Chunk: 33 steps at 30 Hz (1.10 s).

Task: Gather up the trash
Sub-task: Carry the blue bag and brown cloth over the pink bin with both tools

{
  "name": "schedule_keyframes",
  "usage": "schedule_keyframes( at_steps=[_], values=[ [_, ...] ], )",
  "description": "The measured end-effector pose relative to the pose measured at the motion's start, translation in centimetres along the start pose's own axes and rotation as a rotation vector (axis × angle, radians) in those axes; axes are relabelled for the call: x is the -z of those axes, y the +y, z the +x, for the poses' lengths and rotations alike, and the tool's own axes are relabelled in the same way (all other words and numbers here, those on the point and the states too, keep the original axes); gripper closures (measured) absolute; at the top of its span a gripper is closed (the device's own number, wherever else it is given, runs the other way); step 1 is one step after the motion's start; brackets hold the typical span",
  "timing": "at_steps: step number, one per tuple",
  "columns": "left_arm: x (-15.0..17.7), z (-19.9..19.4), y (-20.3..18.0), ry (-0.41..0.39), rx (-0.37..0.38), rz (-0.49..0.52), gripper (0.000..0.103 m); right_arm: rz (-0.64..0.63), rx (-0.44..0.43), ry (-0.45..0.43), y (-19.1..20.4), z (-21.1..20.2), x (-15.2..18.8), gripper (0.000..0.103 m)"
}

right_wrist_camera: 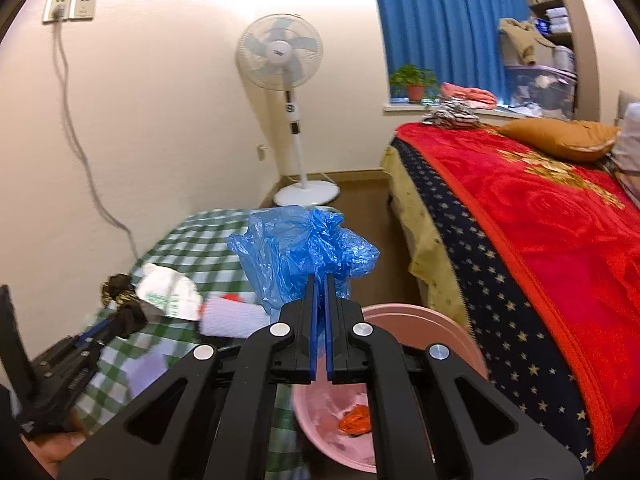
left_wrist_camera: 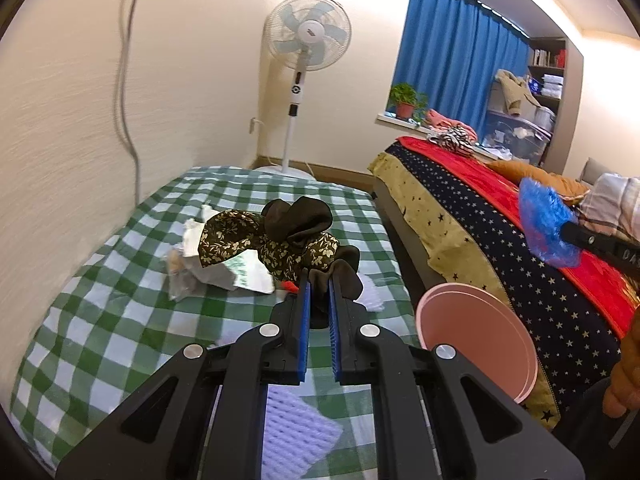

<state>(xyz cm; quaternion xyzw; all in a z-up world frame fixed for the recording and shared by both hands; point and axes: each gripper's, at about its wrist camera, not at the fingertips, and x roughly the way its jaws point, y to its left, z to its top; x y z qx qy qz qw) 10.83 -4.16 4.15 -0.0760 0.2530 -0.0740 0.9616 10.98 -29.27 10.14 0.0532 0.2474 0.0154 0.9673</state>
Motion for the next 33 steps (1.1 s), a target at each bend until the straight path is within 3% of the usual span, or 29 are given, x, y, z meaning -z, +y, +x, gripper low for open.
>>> schedule_keyframes(
  at_steps=[8,33],
  values=[
    [0.6,1.9,-3.2,0.018,0.06,0.043,0.095,0.078,0.078,0.016,-3.2,1.3,0.5,0.1],
    [2.2,6.4,-11.9,0.083,0.266,0.112,0.095,0.16,0.155,0.033,-6.9,2.7,0.6,0.1]
  ],
)
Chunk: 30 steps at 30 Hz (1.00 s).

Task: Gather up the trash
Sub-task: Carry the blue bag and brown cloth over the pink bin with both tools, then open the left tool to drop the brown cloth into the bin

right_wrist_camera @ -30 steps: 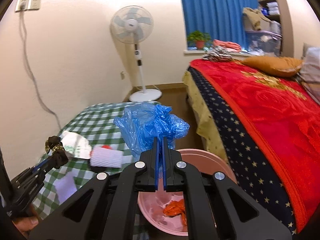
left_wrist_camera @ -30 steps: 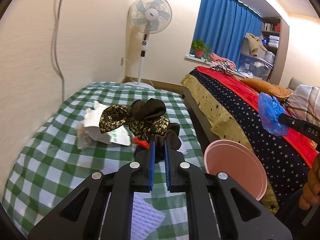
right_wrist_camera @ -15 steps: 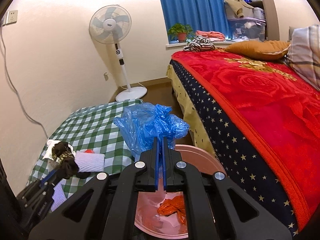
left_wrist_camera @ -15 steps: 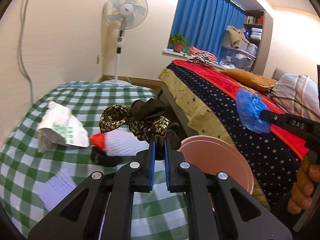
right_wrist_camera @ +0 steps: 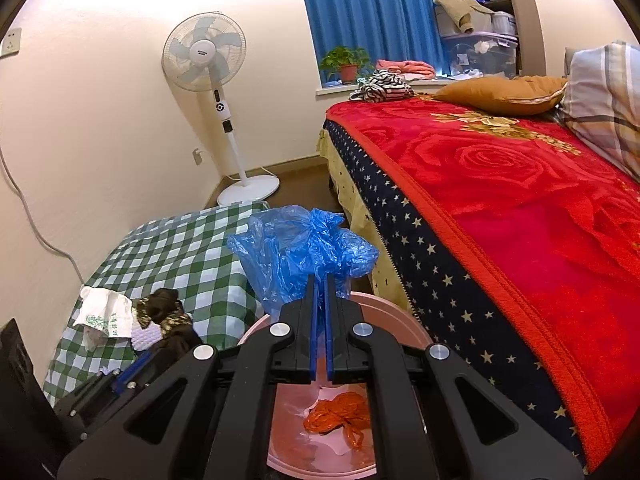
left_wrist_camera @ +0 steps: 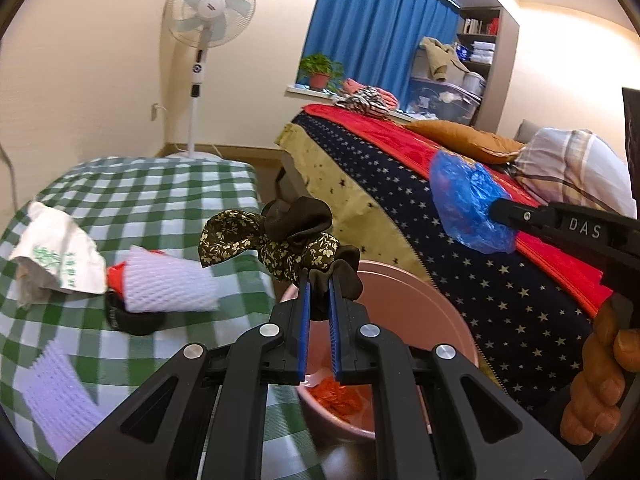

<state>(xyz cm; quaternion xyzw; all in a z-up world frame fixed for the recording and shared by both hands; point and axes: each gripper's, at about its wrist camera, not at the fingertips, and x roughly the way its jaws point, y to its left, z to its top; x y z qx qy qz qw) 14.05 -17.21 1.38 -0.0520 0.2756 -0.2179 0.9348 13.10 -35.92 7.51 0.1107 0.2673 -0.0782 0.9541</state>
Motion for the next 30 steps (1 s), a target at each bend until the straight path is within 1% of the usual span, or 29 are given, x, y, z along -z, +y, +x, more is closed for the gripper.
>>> schedule_keyframes(
  at_steps=[10,24,26,27,29,30],
  values=[
    [0.3,1.4,-1.5,0.03,0.056,0.008,0.095,0.021,0.017,0.002,-0.7,0.1,-0.1,0.1],
    [0.4,2.5,-2.7,0.056,0.095,0.016,0.095,0.026,0.027,0.008,-1.2,0.2,-0.1,0.1],
    [0.4,2.6,-2.9,0.062,0.106,0.021,0.094,0.033,0.029,0.009,-1.4,0.1,-0.1,0.097],
    [0.4,2.7,-3.0,0.068,0.113,0.022,0.093,0.037,0.031,0.008,-1.4,0.1,-0.1,0.096],
    [0.6,2.9,-3.1,0.078,0.115,0.023,0.083,0.062,0.035,0.013,-2.0,0.1,-0.1,0.094],
    [0.7,3.0,-3.0,0.083,0.113,0.019,0.075,0.074,0.032,0.016,-2.2,0.2,-0.1,0.088]
  ],
)
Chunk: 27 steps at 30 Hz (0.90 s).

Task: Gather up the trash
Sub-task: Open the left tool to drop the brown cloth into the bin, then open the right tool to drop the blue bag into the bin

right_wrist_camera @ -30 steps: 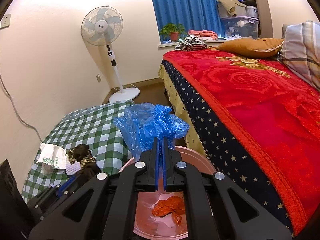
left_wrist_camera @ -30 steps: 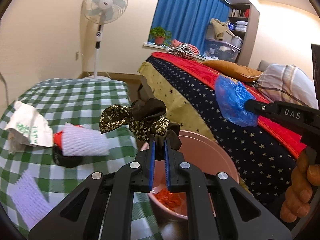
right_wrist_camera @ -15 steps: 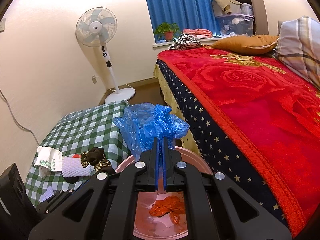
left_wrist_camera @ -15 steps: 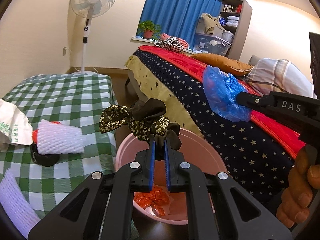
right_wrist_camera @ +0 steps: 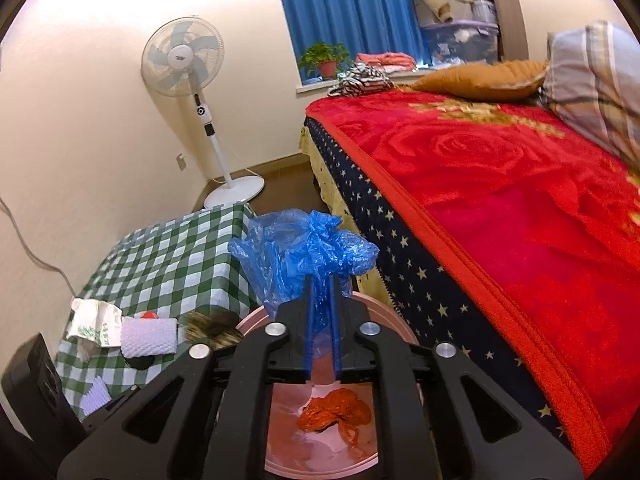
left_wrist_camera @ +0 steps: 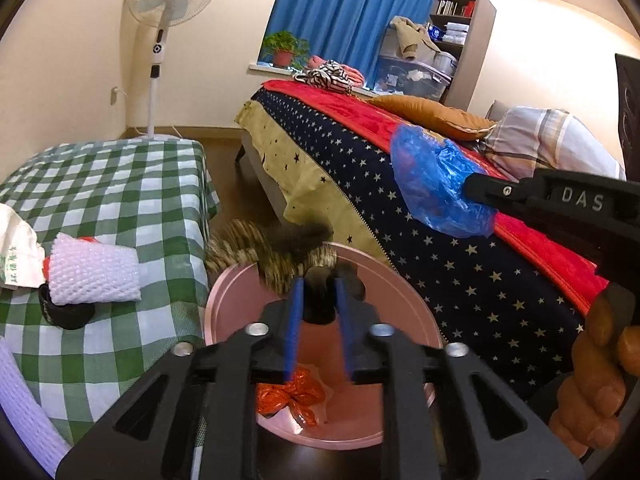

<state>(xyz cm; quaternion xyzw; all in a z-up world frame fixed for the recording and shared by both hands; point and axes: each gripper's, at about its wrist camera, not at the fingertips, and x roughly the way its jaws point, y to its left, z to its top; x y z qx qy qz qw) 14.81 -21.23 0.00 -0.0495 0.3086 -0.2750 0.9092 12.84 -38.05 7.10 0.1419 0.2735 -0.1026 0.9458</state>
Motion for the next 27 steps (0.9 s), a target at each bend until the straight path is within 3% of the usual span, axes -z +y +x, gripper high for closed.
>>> schedule_keyframes(
  at_steps=[1,3,20,27],
  values=[
    [0.1,0.0,0.1,0.002,-0.001,-0.006,0.073,0.011,0.003,0.004,-0.2,0.1,0.0,0.074],
    [0.2,0.0,0.6,0.005,-0.002,-0.027,0.073,0.02,0.012,-0.001,-0.4,0.0,0.0,0.06],
    [-0.3,-4.3,3.1,-0.053,-0.064,-0.056,0.075,-0.062,-0.025,-0.023,1.8,-1.1,0.6,0.06],
    [-0.2,-6.2,5.3,-0.077,-0.116,-0.083,0.088,-0.102,-0.063,-0.017,3.8,-1.1,1.3,0.062]
  ],
)
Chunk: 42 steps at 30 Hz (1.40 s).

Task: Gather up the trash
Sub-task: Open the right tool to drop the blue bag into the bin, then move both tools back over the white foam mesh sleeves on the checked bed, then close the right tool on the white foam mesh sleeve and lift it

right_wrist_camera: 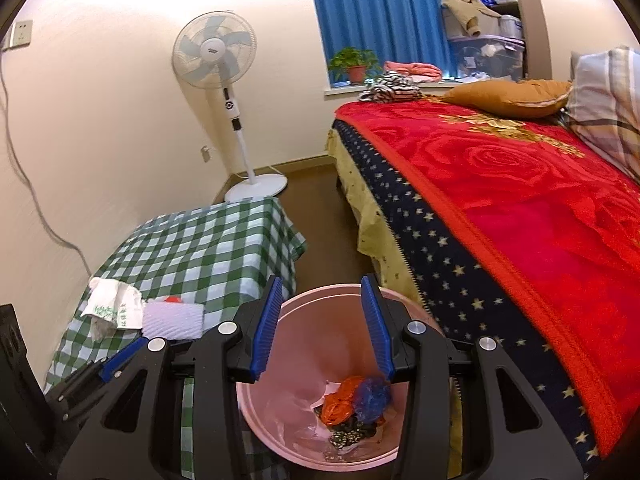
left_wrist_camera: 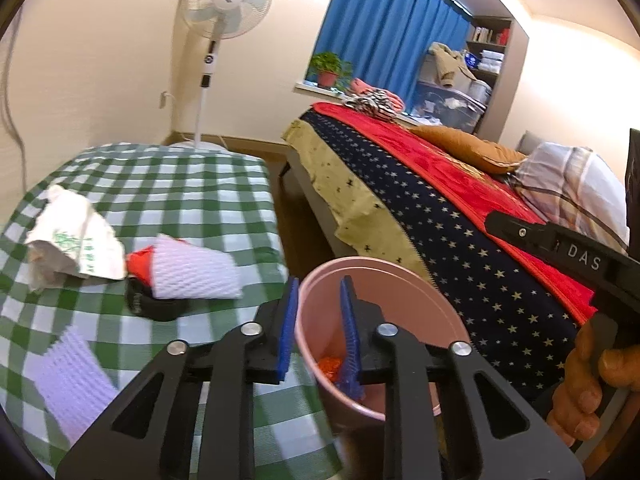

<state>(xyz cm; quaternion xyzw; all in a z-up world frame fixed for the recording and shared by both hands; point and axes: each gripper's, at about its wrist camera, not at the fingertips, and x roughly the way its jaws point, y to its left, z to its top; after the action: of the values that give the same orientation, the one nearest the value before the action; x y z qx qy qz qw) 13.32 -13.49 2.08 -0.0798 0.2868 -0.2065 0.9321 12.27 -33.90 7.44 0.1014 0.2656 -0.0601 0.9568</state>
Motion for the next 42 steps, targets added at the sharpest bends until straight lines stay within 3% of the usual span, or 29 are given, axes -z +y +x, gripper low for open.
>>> schedule_keyframes(
  at_steps=[4,17,25,35,38,40,42],
  values=[
    [0.1,-1.0,2.0,-0.01,-0.053,-0.015,0.096,-0.028,-0.026,0.004,1.4,0.4,0.3,0.065],
    [0.3,-4.1,10.0,-0.052,-0.249,-0.132,0.096,-0.134,-0.155,0.042,7.2,3.7,1.5,0.07],
    [0.1,-4.3,11.9,-0.068,-0.301,-0.177,0.096,-0.139,-0.241,0.106,11.0,6.6,2.4,0.069],
    [0.0,-4.0,13.9,-0.085,-0.335,-0.219,0.096,-0.148,-0.287,0.158,13.9,10.1,3.4,0.066],
    [0.0,-3.9,14.6,-0.085,-0.343,-0.232,0.096,-0.123,-0.297,0.186,14.1,11.6,3.7,0.054],
    [0.1,-3.7,15.1,-0.082,-0.344,-0.242,0.096,-0.101,-0.307,0.215,14.1,12.7,4.0,0.041],
    [0.1,-3.4,15.5,-0.076,-0.34,-0.25,0.096,-0.089,-0.315,0.237,14.2,13.4,4.2,0.036]
  ],
)
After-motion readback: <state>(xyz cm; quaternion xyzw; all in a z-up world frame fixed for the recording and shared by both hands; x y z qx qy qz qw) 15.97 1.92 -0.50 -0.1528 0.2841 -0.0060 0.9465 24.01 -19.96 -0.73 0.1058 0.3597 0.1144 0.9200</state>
